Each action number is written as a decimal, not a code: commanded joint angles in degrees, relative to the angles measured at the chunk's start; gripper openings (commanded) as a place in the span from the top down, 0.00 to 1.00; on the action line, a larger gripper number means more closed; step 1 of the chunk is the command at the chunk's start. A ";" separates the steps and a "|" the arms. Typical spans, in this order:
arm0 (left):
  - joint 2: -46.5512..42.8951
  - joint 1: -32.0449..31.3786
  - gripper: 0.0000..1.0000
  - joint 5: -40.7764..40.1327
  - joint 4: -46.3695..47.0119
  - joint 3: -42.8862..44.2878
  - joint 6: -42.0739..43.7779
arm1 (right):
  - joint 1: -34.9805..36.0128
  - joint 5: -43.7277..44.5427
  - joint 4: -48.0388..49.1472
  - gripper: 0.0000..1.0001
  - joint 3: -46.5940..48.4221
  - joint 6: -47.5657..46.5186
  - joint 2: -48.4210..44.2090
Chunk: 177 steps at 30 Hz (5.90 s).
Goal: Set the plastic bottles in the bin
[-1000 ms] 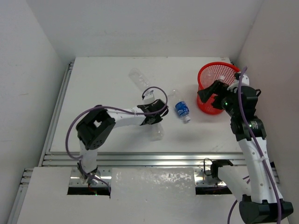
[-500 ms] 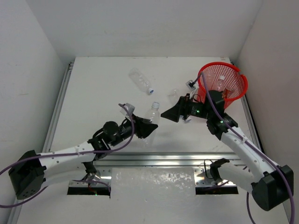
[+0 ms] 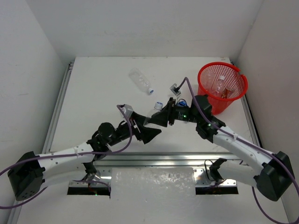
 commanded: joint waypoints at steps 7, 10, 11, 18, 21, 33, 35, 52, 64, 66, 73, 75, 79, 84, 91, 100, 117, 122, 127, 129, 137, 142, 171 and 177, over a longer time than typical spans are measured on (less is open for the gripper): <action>-4.86 -0.21 0.00 -33.46 -39.39 9.62 -7.92 | -8.83 44.96 -27.81 1.00 13.87 -13.77 -9.26; -5.30 -0.04 0.00 -43.43 -55.11 11.83 -15.95 | -18.66 53.14 -33.80 1.00 22.21 -15.61 -7.86; -5.65 -0.04 0.00 -43.52 -56.18 11.57 -16.58 | -18.69 56.14 -34.85 1.00 24.50 -16.83 -6.90; -10.66 0.05 0.00 -41.33 -57.85 8.05 -17.64 | -35.55 63.74 -44.26 1.00 40.69 -19.22 5.93; -11.54 0.05 0.00 -42.81 -59.78 8.32 -18.42 | -39.43 60.68 -45.05 1.00 39.82 -18.96 9.18; -5.57 0.05 0.00 -41.77 -59.36 9.99 -19.40 | -41.81 50.72 -36.01 1.00 20.04 -14.83 11.74; -4.60 0.05 0.00 -41.59 -58.39 9.64 -19.66 | -41.89 51.07 -35.30 0.94 19.34 -15.00 12.10; -0.30 0.14 0.00 -41.24 -57.15 11.39 -21.59 | -41.81 50.46 -33.27 0.25 17.21 -14.91 13.16; 15.69 8.56 0.00 -36.94 -59.18 25.62 -20.63 | -41.72 55.46 -47.69 0.01 31.10 -14.48 7.62; 20.42 12.07 0.00 -34.84 -59.18 28.52 -20.01 | -41.72 56.35 -49.53 0.01 32.77 -13.51 5.17; 39.49 15.34 0.00 -36.31 -61.63 48.20 -20.71 | -41.54 28.01 -41.30 0.01 24.10 -5.34 -8.79; 46.85 16.31 0.00 -37.89 -64.78 56.43 -21.85 | -41.28 16.22 -40.40 0.01 20.24 -2.79 -10.05; 59.27 17.36 0.00 -43.60 -73.92 72.45 -24.14 | -40.32 9.16 -40.31 0.01 13.46 -2.26 -16.09; 73.87 18.51 0.00 -48.17 -81.50 92.12 -23.10 | -39.44 8.63 -42.59 0.01 6.86 -3.75 -24.54; 84.51 21.40 0.01 -46.16 -78.35 102.10 -18.08 | -39.08 4.68 -45.76 0.01 3.52 -3.93 -30.79; 88.48 24.39 0.37 -41.42 -71.31 101.32 -11.93 | -38.99 3.62 -46.20 0.01 -2.90 -3.84 -34.84; 17.57 11.85 1.00 6.71 -6.92 14.85 3.64 | -33.30 -15.03 -20.10 0.01 -2.47 4.16 -26.14; 10.17 9.55 1.00 21.50 10.77 6.21 -4.36 | -20.39 -6.15 -17.12 0.01 3.77 0.03 -18.50; 10.51 8.05 1.00 26.60 17.09 5.77 -9.19 | -15.45 0.60 -12.45 0.01 5.36 -0.06 -14.36; 10.95 7.18 1.00 27.66 19.21 5.68 -10.51 | -13.51 3.69 -12.63 0.01 5.71 -0.58 -13.83; 13.24 4.36 1.00 28.11 17.03 7.44 -9.29 | -11.49 7.06 -11.75 0.01 8.96 -0.23 -10.23; 13.77 4.44 1.00 27.49 14.21 7.00 -7.45 | -11.57 6.43 -15.07 0.33 13.18 -3.05 -10.84; -14.36 4.53 0.00 -32.82 -63.75 14.12 -12.10 | -27.21 73.40 -40.76 1.00 36.48 -25.90 1.28; -11.38 4.53 0.00 -29.47 -60.94 12.37 -11.05 | -29.94 66.55 -37.23 1.00 30.23 -22.83 4.18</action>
